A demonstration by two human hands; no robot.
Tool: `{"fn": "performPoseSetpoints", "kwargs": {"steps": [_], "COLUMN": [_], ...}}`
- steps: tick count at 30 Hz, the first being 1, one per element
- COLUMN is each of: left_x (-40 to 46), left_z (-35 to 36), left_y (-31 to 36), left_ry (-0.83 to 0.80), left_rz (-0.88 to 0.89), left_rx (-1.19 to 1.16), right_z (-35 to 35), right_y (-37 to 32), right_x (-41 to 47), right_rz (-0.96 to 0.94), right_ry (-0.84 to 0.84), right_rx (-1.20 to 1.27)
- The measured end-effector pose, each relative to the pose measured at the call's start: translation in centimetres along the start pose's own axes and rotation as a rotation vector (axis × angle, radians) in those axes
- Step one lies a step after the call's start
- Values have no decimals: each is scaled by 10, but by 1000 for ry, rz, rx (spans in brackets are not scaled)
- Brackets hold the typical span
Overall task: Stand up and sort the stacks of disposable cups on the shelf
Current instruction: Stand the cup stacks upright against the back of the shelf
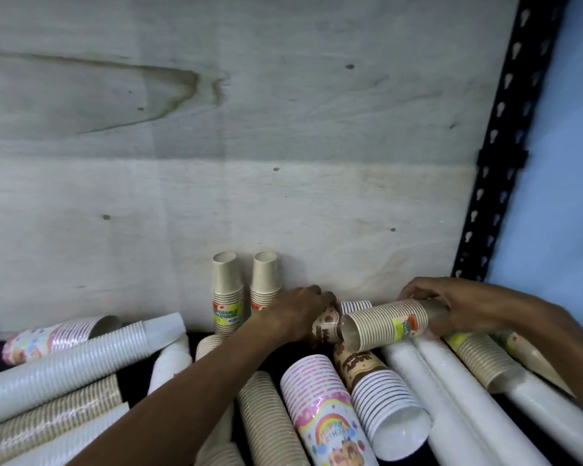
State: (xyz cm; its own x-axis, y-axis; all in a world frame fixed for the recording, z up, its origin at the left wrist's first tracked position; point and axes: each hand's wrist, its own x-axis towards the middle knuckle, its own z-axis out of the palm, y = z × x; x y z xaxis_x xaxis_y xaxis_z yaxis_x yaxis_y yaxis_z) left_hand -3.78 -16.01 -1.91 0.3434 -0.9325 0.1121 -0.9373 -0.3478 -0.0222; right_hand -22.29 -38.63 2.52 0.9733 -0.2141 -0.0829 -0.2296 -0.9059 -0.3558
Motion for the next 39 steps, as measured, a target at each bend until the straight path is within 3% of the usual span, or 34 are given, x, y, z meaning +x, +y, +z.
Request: {"fn": "performPoseSetpoints", "kwargs": {"steps": [8,14,22,36,39], "left_x": [-2,-4,0,7,4], "left_z": [-28,-69,-80,-71,-76], "left_y": [2,1,-9,-16,-17], "left_ry": [3,20,103,77,-2], "left_rz": [5,-20,-32,-32,-45], "left_rx": [-33,-225,-204,-51,-73], "right_z": [-59,-81,-58,-16,-12], "right_y": [-1,-18,-51,-70,-70], "right_x": [-31,-39,3,58,59], "right_rz": [62,75,42,-24,-21], "right_ry": [19,83,206,205,199], "right_rx": [-130,-163,-91,-8,-5]}}
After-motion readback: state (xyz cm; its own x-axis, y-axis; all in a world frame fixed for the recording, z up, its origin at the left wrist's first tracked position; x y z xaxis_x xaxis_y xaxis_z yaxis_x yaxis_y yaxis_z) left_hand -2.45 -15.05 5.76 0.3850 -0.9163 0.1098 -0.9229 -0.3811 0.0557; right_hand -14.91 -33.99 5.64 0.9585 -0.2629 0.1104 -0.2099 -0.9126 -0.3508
